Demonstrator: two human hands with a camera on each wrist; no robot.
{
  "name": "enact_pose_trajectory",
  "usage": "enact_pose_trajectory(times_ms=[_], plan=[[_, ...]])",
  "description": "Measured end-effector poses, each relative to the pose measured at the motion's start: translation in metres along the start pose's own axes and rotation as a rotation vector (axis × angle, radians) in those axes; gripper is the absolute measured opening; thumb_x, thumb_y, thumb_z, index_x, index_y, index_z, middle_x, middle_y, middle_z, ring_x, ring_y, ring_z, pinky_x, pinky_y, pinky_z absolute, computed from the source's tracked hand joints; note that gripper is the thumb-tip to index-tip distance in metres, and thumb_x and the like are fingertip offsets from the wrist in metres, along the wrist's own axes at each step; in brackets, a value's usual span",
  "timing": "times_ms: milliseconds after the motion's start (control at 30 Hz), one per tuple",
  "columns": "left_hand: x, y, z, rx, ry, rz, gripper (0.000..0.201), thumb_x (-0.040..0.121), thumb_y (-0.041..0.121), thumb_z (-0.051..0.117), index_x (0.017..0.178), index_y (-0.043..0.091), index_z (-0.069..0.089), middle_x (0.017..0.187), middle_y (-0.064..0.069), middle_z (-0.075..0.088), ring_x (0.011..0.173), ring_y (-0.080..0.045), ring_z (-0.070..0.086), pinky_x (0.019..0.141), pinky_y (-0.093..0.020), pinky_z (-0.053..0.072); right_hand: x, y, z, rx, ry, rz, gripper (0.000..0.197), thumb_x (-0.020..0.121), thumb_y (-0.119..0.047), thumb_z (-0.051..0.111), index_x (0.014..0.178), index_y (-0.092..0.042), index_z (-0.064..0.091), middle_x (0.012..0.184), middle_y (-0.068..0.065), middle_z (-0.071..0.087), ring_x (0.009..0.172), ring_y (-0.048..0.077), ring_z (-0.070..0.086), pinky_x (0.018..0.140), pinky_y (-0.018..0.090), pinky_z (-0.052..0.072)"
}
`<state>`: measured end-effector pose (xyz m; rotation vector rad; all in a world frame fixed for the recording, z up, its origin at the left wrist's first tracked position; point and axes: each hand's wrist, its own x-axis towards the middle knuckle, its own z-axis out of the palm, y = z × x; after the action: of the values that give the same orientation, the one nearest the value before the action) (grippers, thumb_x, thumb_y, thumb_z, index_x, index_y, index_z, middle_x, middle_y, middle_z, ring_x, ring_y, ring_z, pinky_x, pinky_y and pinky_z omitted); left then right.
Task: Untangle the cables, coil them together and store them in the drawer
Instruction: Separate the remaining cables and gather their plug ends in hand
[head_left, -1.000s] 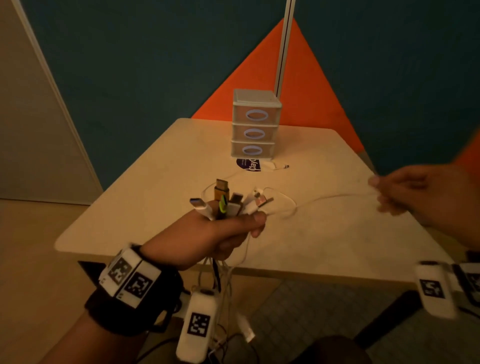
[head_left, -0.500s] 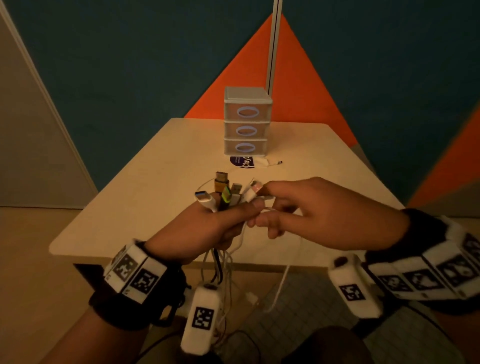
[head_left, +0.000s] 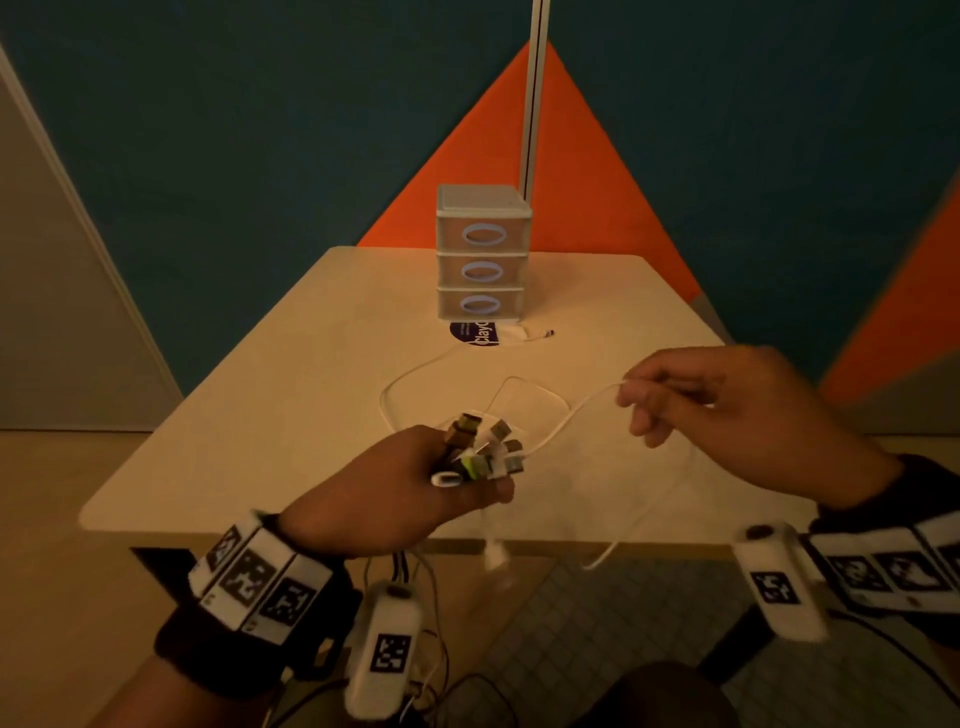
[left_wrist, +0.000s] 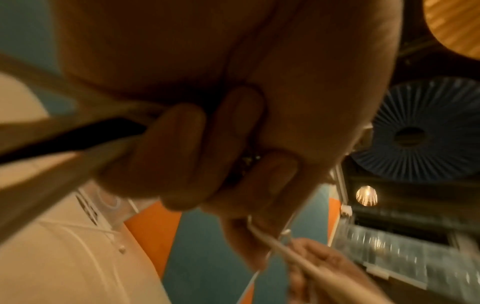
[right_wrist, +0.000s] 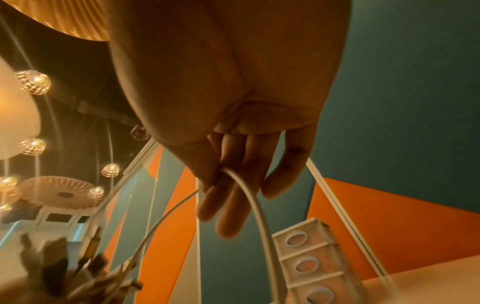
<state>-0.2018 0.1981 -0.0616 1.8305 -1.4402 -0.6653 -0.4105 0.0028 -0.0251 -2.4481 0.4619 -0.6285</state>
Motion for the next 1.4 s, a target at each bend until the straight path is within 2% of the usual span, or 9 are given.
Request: enact_pose_trajectory(times_ms=[233,433,500,633,833,1000,1133,1300,1400], plan=[[-0.002,0.0,-0.002,-0.147,0.178,0.022,0.021,0.095,0.031,0.065,0.083,0.019,0.078,0.084,0.023,0.07,0.063,0.007,0.058,0.058,-0.007,0.04,-0.037,0.015,0.006,-0.122,-0.425,0.109,0.012,0.091,-0.036,0.071,0.1,-0.043,0.075,0.096,-0.03,0.073,0.092,-0.009,0.068,0.081,0.013,0.052],[0.002,0.008,0.008,-0.116,0.04,0.127,0.018,0.094,0.034,0.066,0.089,0.02,0.075,0.093,0.004,0.074,0.071,-0.028,0.066,0.073,-0.037,0.054,-0.026,-0.015,0.031,0.04,-0.322,0.013,0.055,0.081,-0.056,0.071,0.133,-0.043,0.059,0.118,-0.03,0.068,0.111,-0.01,0.062,0.091,0.016,0.052],[0.003,0.011,0.013,-0.136,0.033,0.154,0.017,0.093,0.036,0.066,0.096,0.021,0.074,0.087,-0.002,0.073,0.069,-0.027,0.066,0.072,-0.041,0.054,-0.018,-0.025,0.049,0.087,-0.316,-0.013,0.036,0.089,-0.047,0.068,0.123,-0.035,0.067,0.104,-0.019,0.075,0.099,-0.004,0.069,0.088,0.022,0.055],[0.001,0.006,0.012,-0.173,0.134,0.134,0.009,0.092,0.032,0.065,0.094,0.029,0.073,0.079,0.012,0.073,0.072,-0.012,0.069,0.067,-0.013,0.049,-0.01,-0.024,0.066,0.233,-0.181,0.05,0.015,0.091,-0.035,0.069,0.094,-0.022,0.076,0.072,-0.003,0.076,0.066,0.009,0.073,0.069,0.02,0.055],[0.003,-0.01,0.013,-0.328,0.229,0.001,0.02,0.098,0.034,0.058,0.088,0.024,0.072,0.053,0.01,0.046,0.047,-0.009,0.036,0.052,-0.024,0.028,-0.008,-0.017,0.069,0.289,0.102,0.065,0.027,0.093,-0.04,0.06,0.081,-0.018,0.071,0.068,-0.004,0.074,0.063,0.008,0.071,0.07,0.014,0.052],[0.013,-0.022,0.023,-0.731,0.175,-0.164,0.05,0.1,0.051,0.046,0.1,0.009,0.073,0.066,-0.002,0.018,0.053,-0.014,0.012,0.054,-0.035,0.009,-0.005,-0.021,0.078,0.297,0.287,-0.001,0.023,0.096,-0.035,0.062,0.084,-0.017,0.069,0.074,-0.009,0.075,0.07,0.005,0.072,0.073,0.016,0.055],[0.02,-0.016,0.025,-0.958,0.097,-0.167,0.051,0.099,0.054,0.044,0.09,0.013,0.072,0.067,-0.004,0.016,0.053,-0.015,0.009,0.051,-0.03,0.01,-0.003,-0.027,0.089,0.238,0.163,-0.116,0.015,0.095,-0.031,0.066,0.086,-0.02,0.071,0.077,-0.013,0.074,0.076,0.004,0.072,0.073,0.011,0.051],[0.023,-0.011,0.015,-1.021,0.118,-0.048,0.044,0.098,0.052,0.046,0.093,0.013,0.065,0.069,-0.002,0.034,0.048,-0.01,0.021,0.045,-0.025,0.016,-0.002,-0.027,0.115,0.196,-0.042,-0.091,0.024,0.095,-0.044,0.064,0.085,-0.024,0.072,0.071,-0.003,0.07,0.066,0.014,0.067,0.067,0.041,0.054],[0.02,-0.012,0.012,-1.011,0.181,0.005,0.034,0.099,0.047,0.048,0.08,0.019,0.051,0.077,0.0,0.044,0.056,-0.012,0.027,0.052,-0.028,0.02,-0.003,-0.024,0.123,0.234,-0.104,-0.056,0.029,0.097,-0.045,0.061,0.083,-0.021,0.07,0.07,0.001,0.068,0.063,0.016,0.067,0.066,0.043,0.054]])
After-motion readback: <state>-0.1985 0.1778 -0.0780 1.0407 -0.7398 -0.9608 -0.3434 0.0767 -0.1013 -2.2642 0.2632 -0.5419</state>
